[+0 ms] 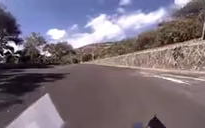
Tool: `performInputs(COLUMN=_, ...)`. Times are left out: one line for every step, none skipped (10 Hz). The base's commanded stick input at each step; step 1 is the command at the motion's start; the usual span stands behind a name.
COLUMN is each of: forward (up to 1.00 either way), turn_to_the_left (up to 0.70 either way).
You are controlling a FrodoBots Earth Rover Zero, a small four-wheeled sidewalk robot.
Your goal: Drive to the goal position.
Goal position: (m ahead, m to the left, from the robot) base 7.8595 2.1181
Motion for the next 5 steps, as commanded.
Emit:
performInputs(forward=0.70, turn_to_the_left=0.00)
performInputs(forward=0.70, turn_to_the_left=0.00)
performInputs(forward=0.70, turn_to_the_left=0.00)
performInputs(forward=0.70, turn_to_the_left=0.00)
performInputs(forward=0.70, turn_to_the_left=0.00)
